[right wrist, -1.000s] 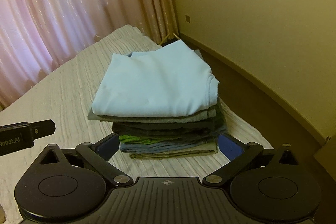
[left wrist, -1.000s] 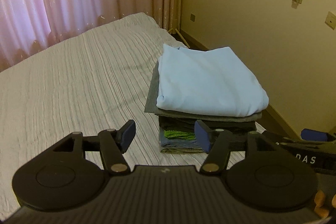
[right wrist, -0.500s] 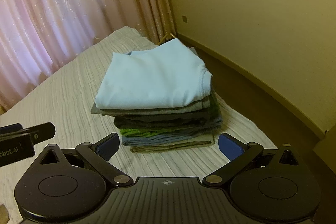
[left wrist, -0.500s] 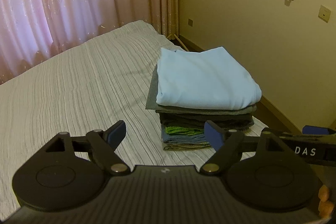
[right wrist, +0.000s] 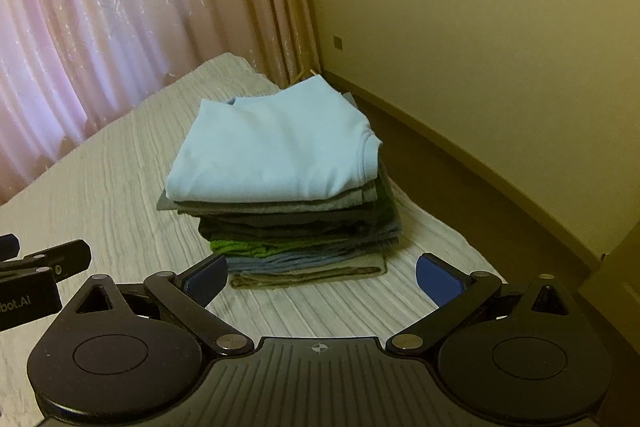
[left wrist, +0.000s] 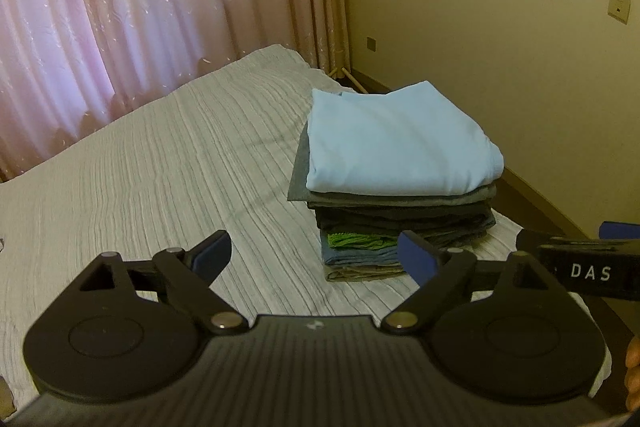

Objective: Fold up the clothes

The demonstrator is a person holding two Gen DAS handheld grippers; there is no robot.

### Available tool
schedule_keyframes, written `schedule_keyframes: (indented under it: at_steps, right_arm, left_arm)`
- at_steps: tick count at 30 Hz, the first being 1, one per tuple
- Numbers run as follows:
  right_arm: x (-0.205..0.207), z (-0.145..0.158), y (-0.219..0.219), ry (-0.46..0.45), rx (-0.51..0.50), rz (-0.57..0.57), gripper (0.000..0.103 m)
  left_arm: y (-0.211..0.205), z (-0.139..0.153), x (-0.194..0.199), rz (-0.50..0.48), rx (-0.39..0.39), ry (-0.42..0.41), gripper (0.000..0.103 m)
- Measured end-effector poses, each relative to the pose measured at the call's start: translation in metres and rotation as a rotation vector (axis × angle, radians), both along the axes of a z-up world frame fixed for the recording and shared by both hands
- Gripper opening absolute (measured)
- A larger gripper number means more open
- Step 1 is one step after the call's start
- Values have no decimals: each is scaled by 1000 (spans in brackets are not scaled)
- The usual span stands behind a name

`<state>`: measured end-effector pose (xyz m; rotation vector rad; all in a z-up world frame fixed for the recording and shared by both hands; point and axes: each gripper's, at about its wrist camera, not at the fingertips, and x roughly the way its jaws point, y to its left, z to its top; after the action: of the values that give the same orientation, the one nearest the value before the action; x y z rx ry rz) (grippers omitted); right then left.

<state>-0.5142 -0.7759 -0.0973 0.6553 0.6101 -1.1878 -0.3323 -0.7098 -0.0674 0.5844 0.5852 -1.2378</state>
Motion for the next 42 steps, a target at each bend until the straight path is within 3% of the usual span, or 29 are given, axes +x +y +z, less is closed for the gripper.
schedule_keyframes:
  at_steps: [18,42]
  right_arm:
    - [-6,-30,9,70,92,47,103]
    - [-7,-49,9,90,163,81,103]
  left_arm:
    - [3,-35,-10,11,110,25,88]
    - [1,-66,-13,37,188,25,88]
